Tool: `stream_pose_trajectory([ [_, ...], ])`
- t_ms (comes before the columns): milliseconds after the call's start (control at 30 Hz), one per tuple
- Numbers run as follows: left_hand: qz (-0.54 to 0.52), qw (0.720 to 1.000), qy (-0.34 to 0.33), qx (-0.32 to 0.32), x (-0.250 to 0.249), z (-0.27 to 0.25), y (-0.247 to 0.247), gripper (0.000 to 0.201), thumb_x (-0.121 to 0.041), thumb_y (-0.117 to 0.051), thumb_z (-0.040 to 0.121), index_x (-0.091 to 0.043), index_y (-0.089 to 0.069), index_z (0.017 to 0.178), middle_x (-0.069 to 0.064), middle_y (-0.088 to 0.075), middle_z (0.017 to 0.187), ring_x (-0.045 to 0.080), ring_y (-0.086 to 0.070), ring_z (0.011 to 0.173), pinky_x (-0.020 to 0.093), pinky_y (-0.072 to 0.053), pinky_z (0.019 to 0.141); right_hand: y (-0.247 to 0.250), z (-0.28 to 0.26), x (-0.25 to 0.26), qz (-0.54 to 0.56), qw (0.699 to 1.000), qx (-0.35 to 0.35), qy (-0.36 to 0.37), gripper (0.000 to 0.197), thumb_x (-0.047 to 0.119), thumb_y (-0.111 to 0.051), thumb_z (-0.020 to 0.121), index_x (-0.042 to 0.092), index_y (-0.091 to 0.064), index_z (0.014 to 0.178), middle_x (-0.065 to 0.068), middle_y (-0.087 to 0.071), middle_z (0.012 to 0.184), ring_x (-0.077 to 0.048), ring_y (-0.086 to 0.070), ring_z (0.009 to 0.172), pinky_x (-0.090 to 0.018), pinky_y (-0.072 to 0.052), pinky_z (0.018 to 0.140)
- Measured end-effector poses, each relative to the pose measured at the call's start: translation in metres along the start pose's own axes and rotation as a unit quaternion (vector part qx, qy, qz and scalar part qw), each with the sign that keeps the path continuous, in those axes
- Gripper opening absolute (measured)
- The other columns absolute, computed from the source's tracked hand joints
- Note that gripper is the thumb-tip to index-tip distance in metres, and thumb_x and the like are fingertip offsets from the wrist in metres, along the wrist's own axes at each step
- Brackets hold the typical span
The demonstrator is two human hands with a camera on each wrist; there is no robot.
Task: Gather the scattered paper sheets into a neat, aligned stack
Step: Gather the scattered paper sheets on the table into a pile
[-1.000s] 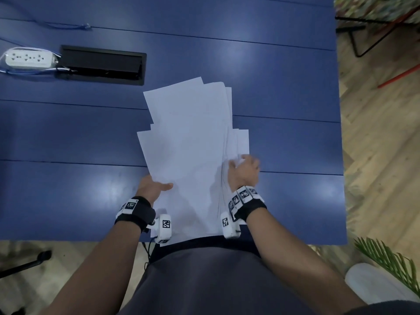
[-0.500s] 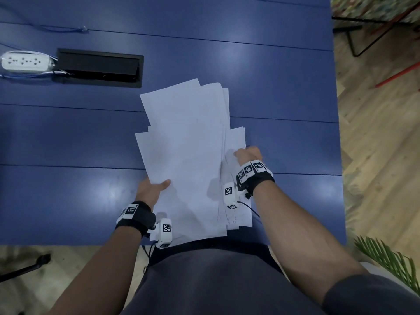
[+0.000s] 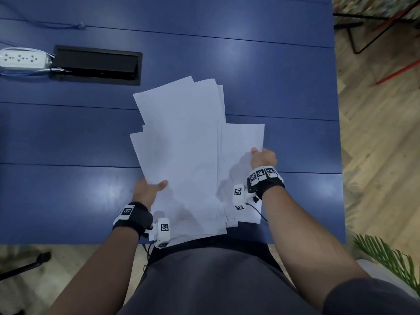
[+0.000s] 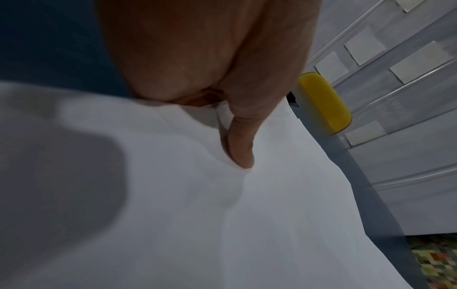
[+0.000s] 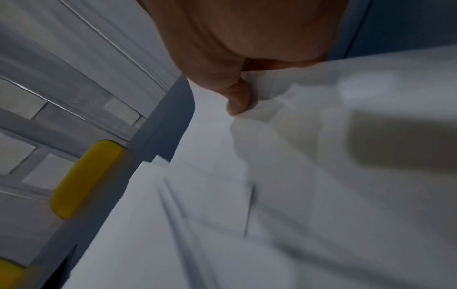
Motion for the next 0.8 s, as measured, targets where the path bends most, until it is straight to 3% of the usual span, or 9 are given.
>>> stream_pose_trajectory([
  [100,0.001,1.000,-0.001,-0.002,0.000,0.001,0.003,0.041,-0.002,-0.081,0.091,-0.012,-0.071,0.129,0.007,-0.077,0.123,0.032,-0.070,0.117,0.040,-0.051,0.103,0.019,0.011,-0.009,0.040,0.999,0.023,0.017,0.032,0.030,-0.071,0.092,0.000,-0.069,0.103,-0.008,-0.068,0.093,-0.030,-0.068,0.090,-0.030,-0.049,0.074],
  [233,0.014,1.000,-0.004,0.008,-0.002,0.002,0.001,0.034,-0.005,-0.083,0.090,-0.017,-0.073,0.121,0.004,-0.078,0.121,0.032,-0.070,0.118,0.045,-0.051,0.109,0.025,0.013,-0.023,0.047,0.990,0.133,-0.025,0.049,0.018,-0.087,0.077,0.003,-0.062,0.117,-0.008,-0.069,0.110,-0.029,-0.066,0.099,-0.040,-0.053,0.089],
  [333,0.027,1.000,-0.006,0.009,-0.003,0.002,0.001,0.032,-0.007,-0.083,0.090,-0.019,-0.074,0.118,0.003,-0.079,0.120,0.032,-0.071,0.118,0.052,-0.051,0.111,0.037,0.012,-0.024,0.037,0.990,0.134,-0.011,0.048,0.013,-0.089,0.074,-0.002,-0.066,0.114,-0.013,-0.073,0.110,-0.033,-0.070,0.101,-0.042,-0.055,0.092],
  [433,0.024,1.000,-0.004,0.009,-0.004,0.000,0.000,0.028,-0.007,-0.083,0.090,-0.022,-0.074,0.113,0.001,-0.079,0.117,0.032,-0.072,0.115,0.053,-0.053,0.110,0.068,0.003,-0.003,-0.006,0.995,0.052,0.084,0.034,0.016,-0.088,0.073,0.002,-0.074,0.101,-0.015,-0.076,0.104,-0.030,-0.073,0.095,-0.041,-0.059,0.087],
  [533,0.021,1.000,-0.003,0.013,-0.005,-0.001,0.000,0.029,-0.005,-0.082,0.090,-0.020,-0.075,0.114,0.003,-0.080,0.116,0.032,-0.073,0.114,0.052,-0.054,0.109,0.115,-0.029,0.036,-0.081,0.973,-0.010,0.216,0.028,0.021,-0.085,0.076,0.009,-0.077,0.099,-0.007,-0.076,0.093,-0.023,-0.071,0.087,-0.031,-0.055,0.079],
  [700,0.028,0.999,0.028,0.029,-0.006,-0.002,0.004,0.045,0.002,-0.086,0.082,-0.016,-0.074,0.121,0.002,-0.081,0.116,0.030,-0.072,0.115,0.052,-0.052,0.109,0.164,-0.108,0.085,-0.120,0.923,0.027,0.364,0.030,0.027,-0.083,0.080,0.018,-0.075,0.107,0.009,-0.071,0.090,-0.015,-0.069,0.084,-0.029,-0.052,0.076],
  [800,0.029,0.998,0.037,0.041,-0.009,-0.004,0.005,0.045,0.009,-0.083,0.079,-0.016,-0.075,0.115,0.003,-0.082,0.114,0.031,-0.072,0.116,0.052,-0.052,0.109,0.176,-0.134,0.102,-0.019,0.920,0.106,0.376,0.035,0.026,-0.085,0.078,0.021,-0.074,0.111,0.009,-0.077,0.100,-0.013,-0.074,0.090,-0.033,-0.057,0.078],
])
Point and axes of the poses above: each hand's wrist, its own z-axis towards the middle knuckle, its own y-axis out of the back of the hand, x = y × z, the point moved 2 cm from there along z, towards the middle knuckle
